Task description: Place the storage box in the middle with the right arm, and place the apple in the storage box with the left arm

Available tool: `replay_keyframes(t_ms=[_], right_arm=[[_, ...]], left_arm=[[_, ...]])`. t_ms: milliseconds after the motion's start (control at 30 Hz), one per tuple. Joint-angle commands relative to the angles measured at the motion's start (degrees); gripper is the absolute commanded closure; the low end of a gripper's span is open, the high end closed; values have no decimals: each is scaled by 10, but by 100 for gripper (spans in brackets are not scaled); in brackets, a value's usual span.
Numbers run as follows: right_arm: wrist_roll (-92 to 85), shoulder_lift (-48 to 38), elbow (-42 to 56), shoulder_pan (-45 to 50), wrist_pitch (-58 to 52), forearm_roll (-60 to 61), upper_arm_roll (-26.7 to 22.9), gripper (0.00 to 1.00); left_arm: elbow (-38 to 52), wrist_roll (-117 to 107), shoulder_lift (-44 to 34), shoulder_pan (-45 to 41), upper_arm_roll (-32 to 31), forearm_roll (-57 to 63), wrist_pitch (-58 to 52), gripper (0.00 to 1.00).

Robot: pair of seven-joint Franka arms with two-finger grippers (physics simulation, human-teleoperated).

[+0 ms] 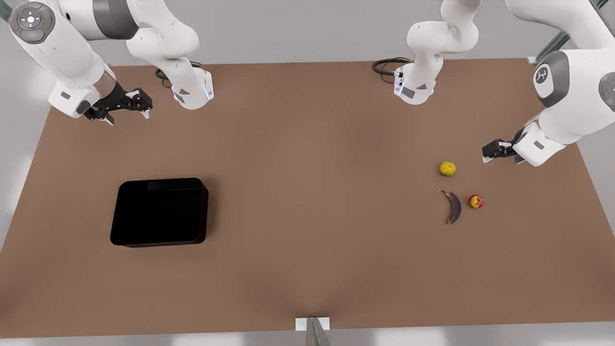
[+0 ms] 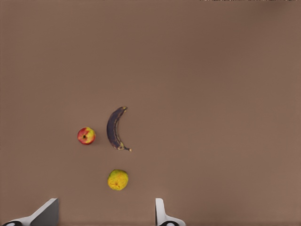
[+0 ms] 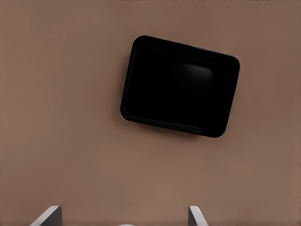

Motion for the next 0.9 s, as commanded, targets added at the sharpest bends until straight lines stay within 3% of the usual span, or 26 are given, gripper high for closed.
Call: replay_keyframes(t_ms=[0, 133, 233, 267, 367, 467, 600, 867], right_arm=[[0, 1, 0, 1, 0, 0, 1, 0], [-1, 7, 3, -13, 11, 2, -11, 0], [-103, 63, 2, -18, 68, -3, -124, 0], [-106, 89, 4, -18, 78, -3, -141, 0], [-101, 199, 1, -23, 148, -1, -143, 0], [-101, 276, 1, -32, 215, 50, -143, 0], [-111, 323, -3, -54, 250, 78, -143, 0], [-157, 371, -56, -112, 325, 78, -142, 0]], left_arm=[[0, -3, 1, 0, 0, 0, 1, 0], [3, -6, 7, 0, -1, -1, -3, 0], [0, -238, 54, 29, 11, -100, -4, 0], [1, -355, 73, 37, 11, -122, 0, 0], [-12, -539, 124, 66, 67, -298, 4, 0], [-119, -576, 146, 81, 138, -505, 47, 0], [-147, -541, 230, 120, 147, -683, 69, 0], [-144, -500, 289, 129, 146, -729, 30, 0]])
